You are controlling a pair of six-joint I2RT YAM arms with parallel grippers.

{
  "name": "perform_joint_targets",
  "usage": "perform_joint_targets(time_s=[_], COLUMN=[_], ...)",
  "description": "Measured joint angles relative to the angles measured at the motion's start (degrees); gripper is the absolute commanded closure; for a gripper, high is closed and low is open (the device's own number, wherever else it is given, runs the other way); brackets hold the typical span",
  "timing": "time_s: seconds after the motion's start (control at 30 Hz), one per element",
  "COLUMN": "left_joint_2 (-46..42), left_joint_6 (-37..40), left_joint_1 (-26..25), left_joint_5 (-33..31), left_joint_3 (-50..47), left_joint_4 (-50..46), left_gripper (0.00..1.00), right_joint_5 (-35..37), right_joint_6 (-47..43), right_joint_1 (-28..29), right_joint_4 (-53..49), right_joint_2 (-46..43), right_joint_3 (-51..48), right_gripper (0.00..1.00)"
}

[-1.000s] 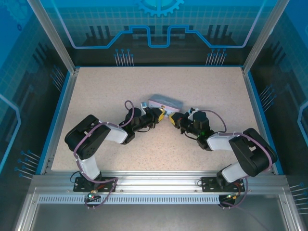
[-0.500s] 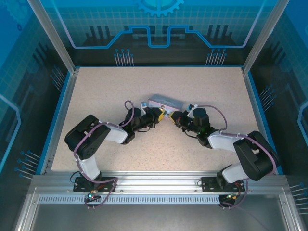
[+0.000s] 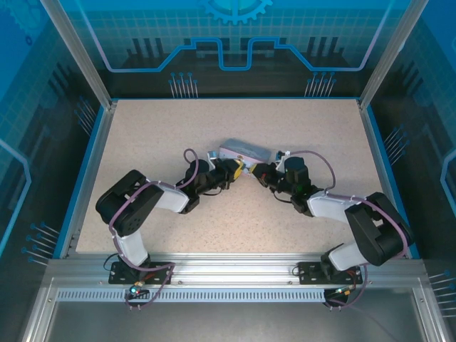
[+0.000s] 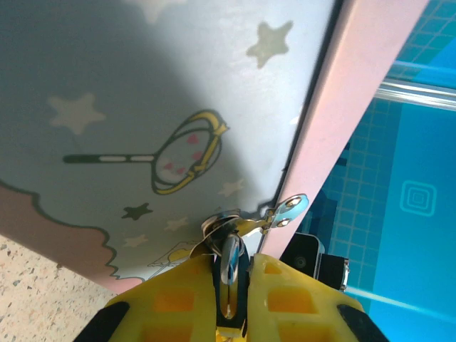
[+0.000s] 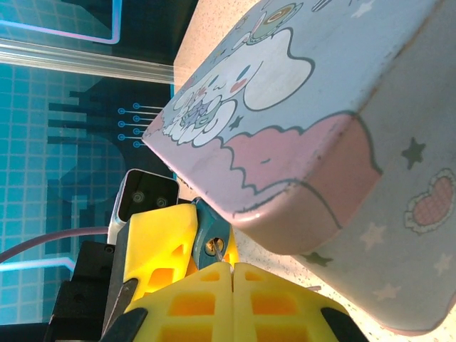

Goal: Unlock the padlock with the key

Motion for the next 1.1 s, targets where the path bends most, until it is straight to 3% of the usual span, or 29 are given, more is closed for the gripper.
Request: perform_joint_targets(time_s=[0.23,0.37,0.8,1.1], left_joint_2=[0.0,0.0,0.0,0.0], left_joint_6=[0.0,0.0,0.0,0.0], left_joint_1=[0.4,0.4,0.1,0.1], left_joint_5=[-1.4,-1.6,0.2,0.1], left_joint_3=[-0.1,-0.4,-0.4,-0.4], left_joint_4=[-1.0,-1.5,-0.8,-0.8], left_gripper=[1.00,1.00,1.00,1.00], right_joint_5=[-1.3,-1.6,-1.6,-2.0], right_joint_6=[8.6,10.2,2.1,-8.7], right_joint_1=[-0.3,-0.3,-0.7,-1.0], right_joint_4=[12.9,14.4,4.0,-3.4], right_joint_2=[7.7,8.7,2.3,0.9], right_joint_3=[-1.9,-2.3,-1.3,1.9], right_gripper=[1.00,1.00,1.00,1.00])
